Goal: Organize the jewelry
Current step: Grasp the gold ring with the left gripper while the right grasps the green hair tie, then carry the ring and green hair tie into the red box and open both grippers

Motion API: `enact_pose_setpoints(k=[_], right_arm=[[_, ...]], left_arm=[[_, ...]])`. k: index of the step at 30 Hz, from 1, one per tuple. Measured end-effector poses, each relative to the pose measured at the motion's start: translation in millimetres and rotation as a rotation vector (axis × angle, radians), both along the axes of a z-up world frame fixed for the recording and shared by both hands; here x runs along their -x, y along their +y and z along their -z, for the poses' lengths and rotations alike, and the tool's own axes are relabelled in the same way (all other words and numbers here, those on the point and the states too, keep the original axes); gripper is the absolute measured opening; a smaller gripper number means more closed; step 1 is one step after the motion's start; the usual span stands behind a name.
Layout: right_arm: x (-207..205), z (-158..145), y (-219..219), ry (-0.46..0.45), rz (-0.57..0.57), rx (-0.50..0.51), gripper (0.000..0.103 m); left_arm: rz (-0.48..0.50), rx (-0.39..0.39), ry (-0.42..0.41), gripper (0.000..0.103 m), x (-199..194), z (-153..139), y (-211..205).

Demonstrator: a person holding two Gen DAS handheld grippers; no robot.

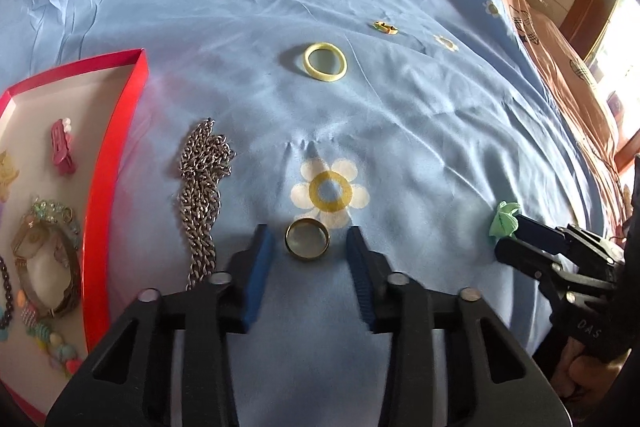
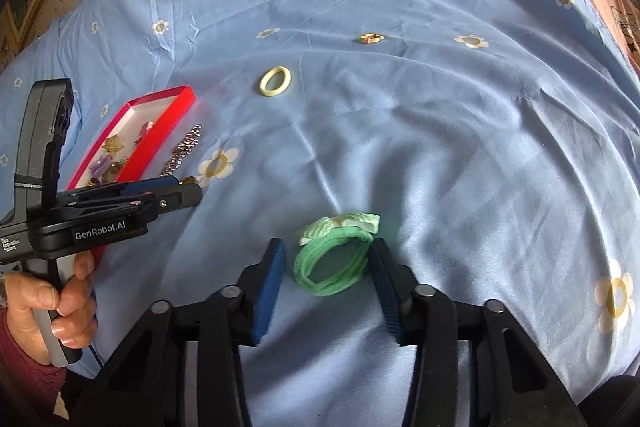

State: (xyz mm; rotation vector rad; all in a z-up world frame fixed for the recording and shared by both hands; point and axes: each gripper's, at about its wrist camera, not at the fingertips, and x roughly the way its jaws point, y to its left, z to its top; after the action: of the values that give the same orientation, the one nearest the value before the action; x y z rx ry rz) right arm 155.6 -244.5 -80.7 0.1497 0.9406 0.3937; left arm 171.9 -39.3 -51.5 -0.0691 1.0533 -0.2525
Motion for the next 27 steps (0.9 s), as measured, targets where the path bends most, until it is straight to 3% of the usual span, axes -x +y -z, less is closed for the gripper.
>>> enact_pose_setpoints(k=[1,8,27], right_arm=[[0,0,-1,-0.002,0.005,0.008,0.035],[3,-6,2,-0.015,-0.007,0.004,0.011],[16,-33,45,-0.057,-0.136,-0.046,0.007]], left_arm=[[0.001,0.003,0.001,0.021,0,1,1],[-0.006,0.052,0.003,0.021,7,-5,11],[-0.101,0.118,-0.061,0.021,59,-41,58]])
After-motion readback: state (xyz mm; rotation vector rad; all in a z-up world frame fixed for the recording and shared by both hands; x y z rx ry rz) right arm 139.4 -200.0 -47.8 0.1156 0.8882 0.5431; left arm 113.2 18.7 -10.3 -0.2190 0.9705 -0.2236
